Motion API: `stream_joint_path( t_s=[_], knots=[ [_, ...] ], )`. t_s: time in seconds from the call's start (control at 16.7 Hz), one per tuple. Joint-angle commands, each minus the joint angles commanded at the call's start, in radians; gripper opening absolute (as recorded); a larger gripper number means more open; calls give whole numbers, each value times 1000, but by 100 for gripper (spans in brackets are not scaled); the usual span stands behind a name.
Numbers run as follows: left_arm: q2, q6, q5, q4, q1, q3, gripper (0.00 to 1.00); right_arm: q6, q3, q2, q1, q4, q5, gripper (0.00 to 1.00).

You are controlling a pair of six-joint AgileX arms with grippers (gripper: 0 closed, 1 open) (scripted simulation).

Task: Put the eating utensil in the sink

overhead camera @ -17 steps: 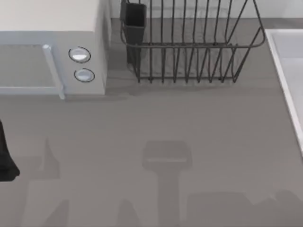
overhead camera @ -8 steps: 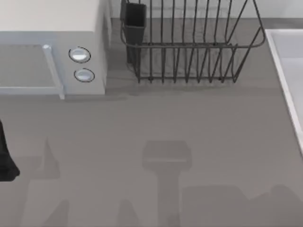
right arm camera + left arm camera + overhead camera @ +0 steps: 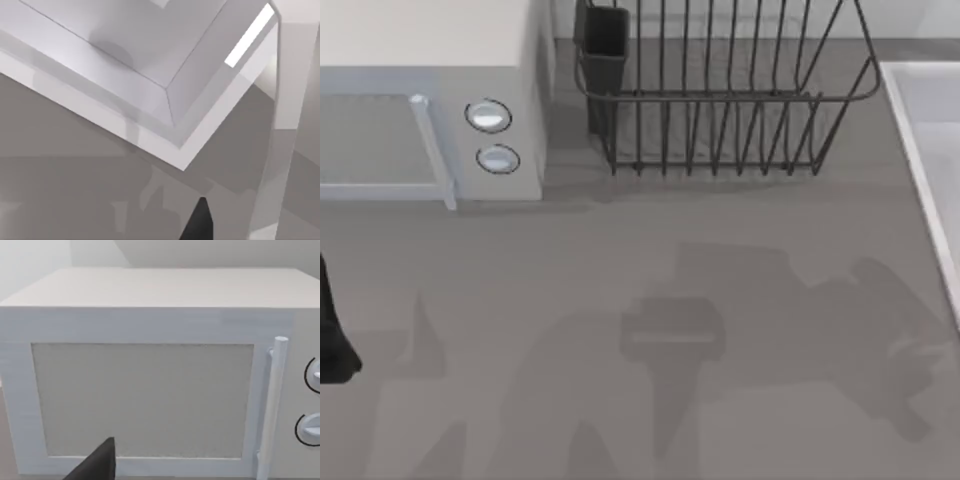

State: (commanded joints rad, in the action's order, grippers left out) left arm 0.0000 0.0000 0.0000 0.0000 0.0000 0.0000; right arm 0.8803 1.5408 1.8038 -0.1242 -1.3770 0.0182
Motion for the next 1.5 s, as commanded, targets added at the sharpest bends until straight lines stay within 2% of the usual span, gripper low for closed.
stream_joint_path(
  t_s=[0.42,0.72,1.02,1.32,1.5],
  knots=[
    [0,0,0,0,0,0,100,-13,769,540,-22,-196,4,0],
    [0,0,0,0,0,0,100,-35,1139,802,-31,-267,6,0],
    [0,0,0,0,0,0,100,-46,1262,889,-34,-285,6,0],
    [0,0,0,0,0,0,100,-43,1256,888,-29,-280,5,0],
    [0,0,0,0,0,0,100,-41,1185,859,-33,-219,5,0]
  ],
)
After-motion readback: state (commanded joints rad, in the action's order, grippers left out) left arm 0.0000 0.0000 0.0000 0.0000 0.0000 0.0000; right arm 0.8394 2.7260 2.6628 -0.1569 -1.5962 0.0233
